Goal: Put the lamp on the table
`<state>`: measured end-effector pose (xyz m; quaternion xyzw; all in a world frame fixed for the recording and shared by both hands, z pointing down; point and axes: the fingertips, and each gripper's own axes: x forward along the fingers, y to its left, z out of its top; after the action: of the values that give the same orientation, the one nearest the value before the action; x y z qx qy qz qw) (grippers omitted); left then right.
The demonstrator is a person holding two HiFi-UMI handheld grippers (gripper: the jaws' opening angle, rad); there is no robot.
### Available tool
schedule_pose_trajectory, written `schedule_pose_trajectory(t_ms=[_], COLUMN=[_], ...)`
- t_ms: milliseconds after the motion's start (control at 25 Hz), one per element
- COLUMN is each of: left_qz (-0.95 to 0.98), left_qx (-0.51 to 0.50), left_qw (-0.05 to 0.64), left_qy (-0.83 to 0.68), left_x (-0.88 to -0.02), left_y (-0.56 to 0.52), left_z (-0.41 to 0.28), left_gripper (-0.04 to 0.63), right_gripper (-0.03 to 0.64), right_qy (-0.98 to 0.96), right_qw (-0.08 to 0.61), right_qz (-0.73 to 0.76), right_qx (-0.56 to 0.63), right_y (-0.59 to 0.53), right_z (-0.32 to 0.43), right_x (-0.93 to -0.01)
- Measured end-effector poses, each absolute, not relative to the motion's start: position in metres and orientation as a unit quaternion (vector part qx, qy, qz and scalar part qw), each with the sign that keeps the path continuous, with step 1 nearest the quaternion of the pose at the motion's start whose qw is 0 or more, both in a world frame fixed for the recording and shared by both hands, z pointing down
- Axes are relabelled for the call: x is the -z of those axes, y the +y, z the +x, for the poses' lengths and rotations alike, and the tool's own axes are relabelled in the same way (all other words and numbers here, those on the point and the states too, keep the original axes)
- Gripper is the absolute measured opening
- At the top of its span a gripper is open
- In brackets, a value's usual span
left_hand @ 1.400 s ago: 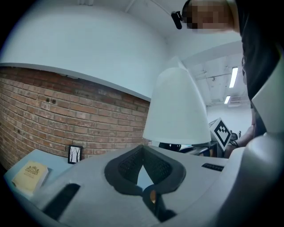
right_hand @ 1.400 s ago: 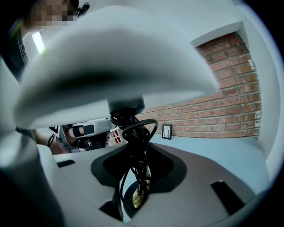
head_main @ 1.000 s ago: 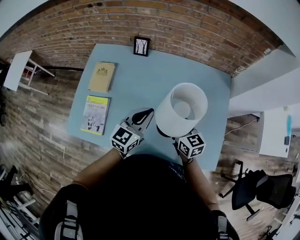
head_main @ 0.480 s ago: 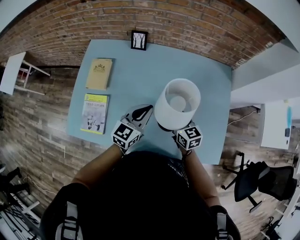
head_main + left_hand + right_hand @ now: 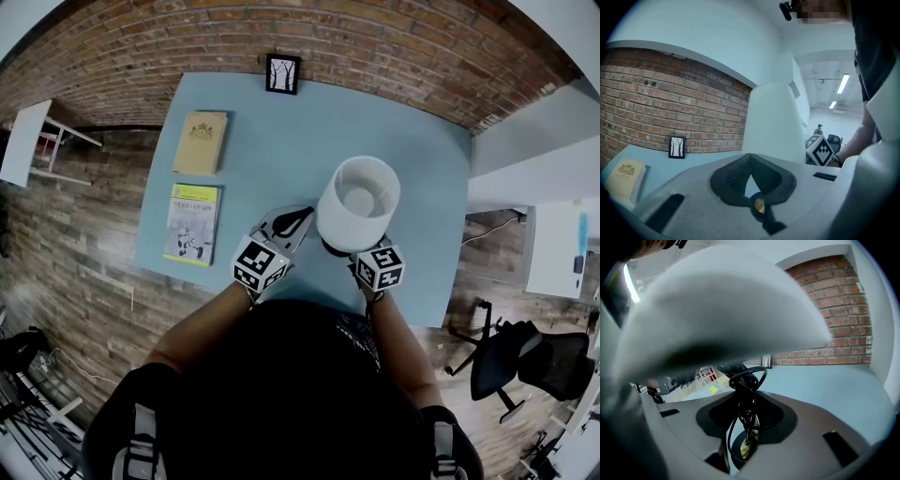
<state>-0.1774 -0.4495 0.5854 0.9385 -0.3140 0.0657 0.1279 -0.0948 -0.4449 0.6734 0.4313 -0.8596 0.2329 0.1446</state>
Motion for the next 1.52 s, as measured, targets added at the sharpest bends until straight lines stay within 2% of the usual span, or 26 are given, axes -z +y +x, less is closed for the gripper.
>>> schedule_pose_trajectory(t_ms=[600,1520], left_qz=[0.938,0.940], left_qx=[-0.071,-0.069], left_qw=[0.129,0.121], left_qy=[-0.315,-0.311], left_x=[-0.592,-0.584], left_y=[-0.452,-0.440], left_z=[-0.176,-0.172], left_gripper=[0.009,0.009], right_gripper=[0.114,0.123], right_qy=[-0.843,-0.848], right_qw=[0.156,0.152], right_qz=[0.444,0.441], right_qx=[-0.261,-0.250], right_y=[-0.434,-0.408], right_z=[-0.076,-0.065], right_x=[-0.715,-0.724])
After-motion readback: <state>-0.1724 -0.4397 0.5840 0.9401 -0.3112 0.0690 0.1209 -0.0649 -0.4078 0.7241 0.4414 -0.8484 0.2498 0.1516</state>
